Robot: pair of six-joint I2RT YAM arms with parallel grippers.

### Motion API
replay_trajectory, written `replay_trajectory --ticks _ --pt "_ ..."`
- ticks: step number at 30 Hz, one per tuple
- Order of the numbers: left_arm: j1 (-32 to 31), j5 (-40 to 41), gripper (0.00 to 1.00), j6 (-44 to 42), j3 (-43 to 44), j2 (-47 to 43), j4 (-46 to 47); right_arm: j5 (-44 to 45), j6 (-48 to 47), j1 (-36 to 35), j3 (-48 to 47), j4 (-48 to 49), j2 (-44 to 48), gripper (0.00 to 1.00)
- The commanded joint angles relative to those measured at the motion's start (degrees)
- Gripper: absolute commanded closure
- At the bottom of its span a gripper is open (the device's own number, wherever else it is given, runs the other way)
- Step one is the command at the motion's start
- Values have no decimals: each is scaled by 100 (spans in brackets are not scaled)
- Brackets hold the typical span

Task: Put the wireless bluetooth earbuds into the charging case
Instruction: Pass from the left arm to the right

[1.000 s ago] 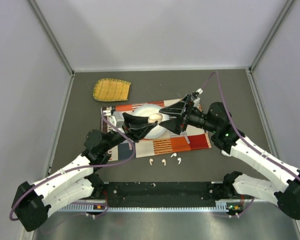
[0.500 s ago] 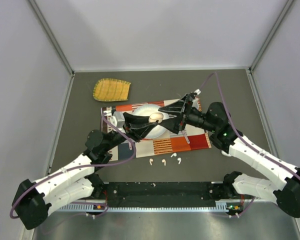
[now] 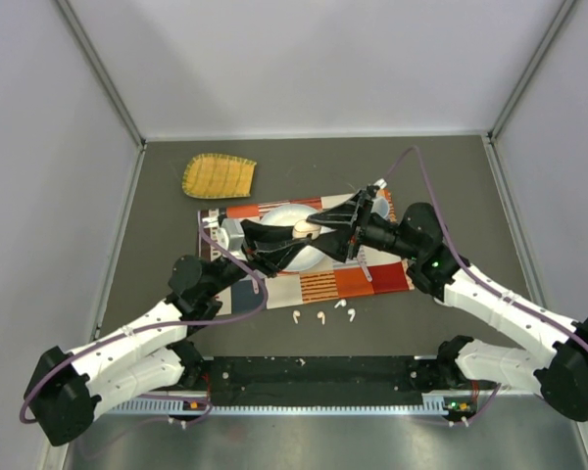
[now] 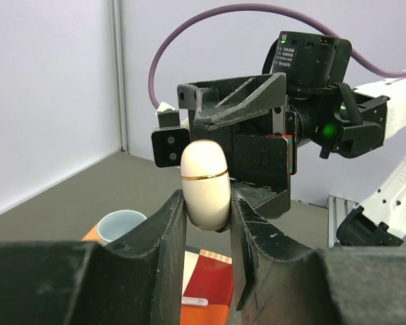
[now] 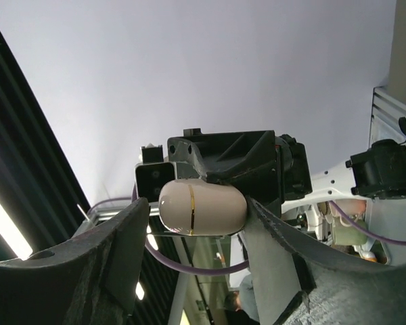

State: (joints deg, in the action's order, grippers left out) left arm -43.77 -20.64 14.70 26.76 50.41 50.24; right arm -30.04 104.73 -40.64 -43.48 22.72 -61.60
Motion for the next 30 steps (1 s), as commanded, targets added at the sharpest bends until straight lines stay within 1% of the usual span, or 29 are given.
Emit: replay_trajectory --ticks 1,3,4,8,10,13,14,15,19,21,23,26,27,29,30 --pt "-70 122 100 -90 31 39 197 -46 162 -102 33 488 105 45" --pt "-97 131 100 -116 22 39 197 -37 197 -102 59 514 105 50" --pt "-88 131 100 -125 31 47 197 -45 206 -93 68 540 96 51" --pt "-132 -18 100 -160 48 48 206 -37 232 -102 77 637 96 48" --pt "-141 -1 100 -169 48 48 206 -37 224 -102 68 698 79 50" --pt "-150 -71 100 -195 31 48 267 -2 250 -102 86 699 87 51" --pt "-158 -89 100 -195 31 48 276 -2 241 -102 94 699 87 50" --pt "-158 -89 100 -204 31 48 276 7 232 -102 103 699 87 46" --pt "-185 -89 100 -213 31 39 259 25 206 -102 95 707 78 45" --pt "-185 -36 100 -204 -4 12 276 33 188 -93 86 655 87 39" --pt "-185 -1 100 -222 -13 21 276 42 171 -102 86 629 87 40" --pt "-193 -45 100 -239 -13 12 267 42 180 -102 103 558 105 45" --pt "-193 -28 100 -239 -5 21 258 51 188 -102 112 575 113 50" --pt "-193 -10 100 -239 -5 12 241 60 188 -93 138 576 140 53" --pt "-193 -1 100 -231 -13 12 241 95 171 -102 156 576 166 61"
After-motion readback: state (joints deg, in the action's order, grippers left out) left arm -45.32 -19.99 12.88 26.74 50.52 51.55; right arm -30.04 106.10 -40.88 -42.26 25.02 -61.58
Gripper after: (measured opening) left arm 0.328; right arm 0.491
